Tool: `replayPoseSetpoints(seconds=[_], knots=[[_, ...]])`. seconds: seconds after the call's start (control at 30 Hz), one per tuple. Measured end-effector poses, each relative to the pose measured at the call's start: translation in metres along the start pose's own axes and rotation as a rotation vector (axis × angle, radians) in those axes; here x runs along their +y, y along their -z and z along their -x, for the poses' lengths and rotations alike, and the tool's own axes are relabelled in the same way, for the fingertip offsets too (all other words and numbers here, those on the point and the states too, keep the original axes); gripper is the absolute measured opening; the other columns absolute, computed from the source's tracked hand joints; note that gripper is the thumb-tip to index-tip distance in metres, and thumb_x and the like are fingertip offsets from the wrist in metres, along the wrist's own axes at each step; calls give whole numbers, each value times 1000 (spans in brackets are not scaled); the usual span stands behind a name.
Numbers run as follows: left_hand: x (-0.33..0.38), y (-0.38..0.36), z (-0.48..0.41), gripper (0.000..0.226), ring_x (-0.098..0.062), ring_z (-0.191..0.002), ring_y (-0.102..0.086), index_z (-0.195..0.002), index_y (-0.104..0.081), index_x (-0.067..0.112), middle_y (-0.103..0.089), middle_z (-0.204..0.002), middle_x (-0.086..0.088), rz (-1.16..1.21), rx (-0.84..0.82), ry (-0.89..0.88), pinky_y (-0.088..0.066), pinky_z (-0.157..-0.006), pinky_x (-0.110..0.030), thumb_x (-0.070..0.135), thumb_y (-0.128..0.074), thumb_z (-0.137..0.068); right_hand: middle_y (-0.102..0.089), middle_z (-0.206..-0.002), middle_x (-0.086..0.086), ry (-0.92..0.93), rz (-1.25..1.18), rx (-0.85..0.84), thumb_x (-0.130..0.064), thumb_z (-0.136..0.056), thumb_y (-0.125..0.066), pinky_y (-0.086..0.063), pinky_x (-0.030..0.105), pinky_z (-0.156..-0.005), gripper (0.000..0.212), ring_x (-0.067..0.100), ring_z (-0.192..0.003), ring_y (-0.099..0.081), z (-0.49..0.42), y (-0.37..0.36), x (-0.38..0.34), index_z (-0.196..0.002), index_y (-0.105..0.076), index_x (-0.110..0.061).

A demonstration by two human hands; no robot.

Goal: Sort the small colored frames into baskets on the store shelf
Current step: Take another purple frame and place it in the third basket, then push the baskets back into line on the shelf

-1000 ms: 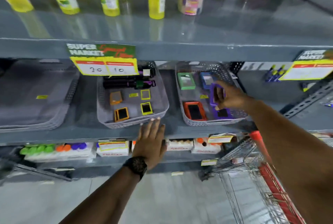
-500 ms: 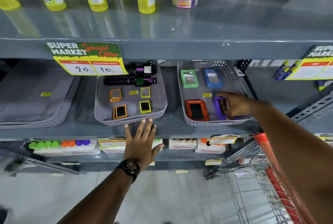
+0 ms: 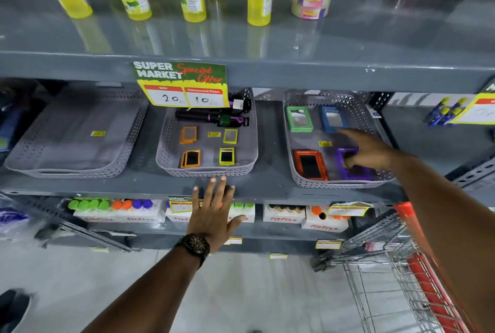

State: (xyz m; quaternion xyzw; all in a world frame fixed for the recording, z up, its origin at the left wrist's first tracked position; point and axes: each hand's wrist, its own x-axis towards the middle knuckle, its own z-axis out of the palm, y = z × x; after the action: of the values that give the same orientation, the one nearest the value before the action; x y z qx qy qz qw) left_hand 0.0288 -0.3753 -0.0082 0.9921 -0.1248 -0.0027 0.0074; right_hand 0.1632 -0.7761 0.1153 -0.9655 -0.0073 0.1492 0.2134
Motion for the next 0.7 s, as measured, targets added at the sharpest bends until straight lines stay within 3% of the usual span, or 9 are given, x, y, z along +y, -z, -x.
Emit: replayPoseSetpoints(seconds=[0.07, 0.17, 0.3, 0.47, 0.57, 0.63, 0.7], knots=[[-4, 4, 3, 76, -34, -149, -14, -150, -34, 19, -17, -163, -11, 7, 18, -28, -17, -114, -66, 69, -36, -92, -41, -154, 3, 65, -56, 92, -16, -72, -84, -33, 29, -109, 90, 25, -140, -41, 0, -4, -20, -148, -37, -25], [-23, 16, 11, 75, -32, -150, -9, -153, -27, 20, -15, -164, -10, 9, 57, -49, -12, -116, -64, 68, -27, -95, -42, -153, 6, 161, -105, 197, -15, -79, -79, -28, 21, -103, 79, 24, -138, -42, 3, -13, -67, -146, -40, -21], [-64, 34, 17, 74, -32, -150, -11, -154, -24, 18, -15, -164, -9, 14, 104, -63, -13, -116, -64, 66, -24, -97, -40, -153, 2, 248, -159, 209, -30, -79, -79, -33, 28, -109, 76, 21, -137, -42, 5, -39, -139, -143, -39, -35], [-139, 54, 27, 75, -32, -150, -12, -153, -27, 16, -18, -163, -12, 21, 200, -9, -13, -115, -65, 63, -35, -96, -38, -153, 2, 387, -220, 132, -30, -83, -76, -30, 26, -111, 73, 14, -137, -38, -3, -88, -236, -146, -41, -24], [-196, 65, 36, 75, -34, -149, -14, -153, -28, 15, -20, -162, -14, 11, 236, 82, -13, -116, -65, 62, -37, -94, -43, -151, 6, 421, -241, 137, -27, -82, -77, -35, 30, -113, 71, 19, -139, -42, -8, -129, -297, -144, -45, -17], [-238, 72, 43, 75, -36, -148, -16, -153, -27, 15, -20, -162, -15, 1, 255, 150, -12, -116, -64, 60, -37, -94, -48, -142, 7, 457, -337, 129, -18, -81, -78, -39, 20, -108, 67, 14, -126, -52, -9, -156, -341, -140, -48, -8], [-277, 78, 50, 74, -37, -148, -16, -153, -26, 16, -19, -162, -15, -12, 264, 186, -10, -116, -63, 58, -37, -94, -48, -135, 3, 456, -424, 103, -24, -82, -77, -44, 26, -106, 65, 15, -120, -56, -8, -181, -381, -140, -48, -10]])
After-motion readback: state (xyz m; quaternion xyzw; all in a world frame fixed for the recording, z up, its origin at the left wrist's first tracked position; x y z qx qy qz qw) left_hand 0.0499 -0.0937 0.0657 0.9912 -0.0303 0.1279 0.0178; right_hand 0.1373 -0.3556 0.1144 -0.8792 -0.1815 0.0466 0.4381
